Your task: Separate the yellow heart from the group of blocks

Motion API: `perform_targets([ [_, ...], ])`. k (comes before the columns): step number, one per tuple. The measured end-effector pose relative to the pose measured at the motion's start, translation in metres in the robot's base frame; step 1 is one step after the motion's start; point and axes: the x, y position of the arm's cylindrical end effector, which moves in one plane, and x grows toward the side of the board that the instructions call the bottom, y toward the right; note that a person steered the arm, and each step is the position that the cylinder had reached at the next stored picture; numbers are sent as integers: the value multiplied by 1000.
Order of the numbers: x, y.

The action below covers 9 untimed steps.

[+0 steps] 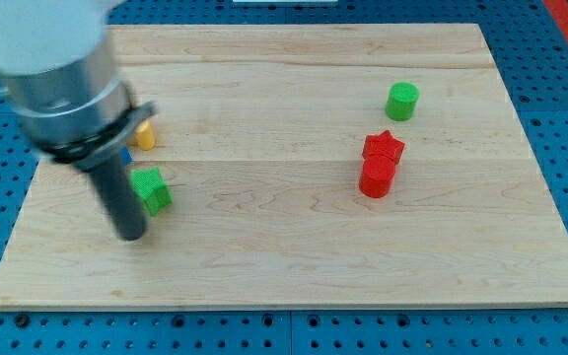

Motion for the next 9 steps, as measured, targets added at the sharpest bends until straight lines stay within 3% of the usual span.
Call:
perform_targets([
  [1,-14,-40],
  [2,-55,-9],
  [4,-120,-11],
  [6,-145,3],
  [8,-227,74],
  [9,-138,71],
])
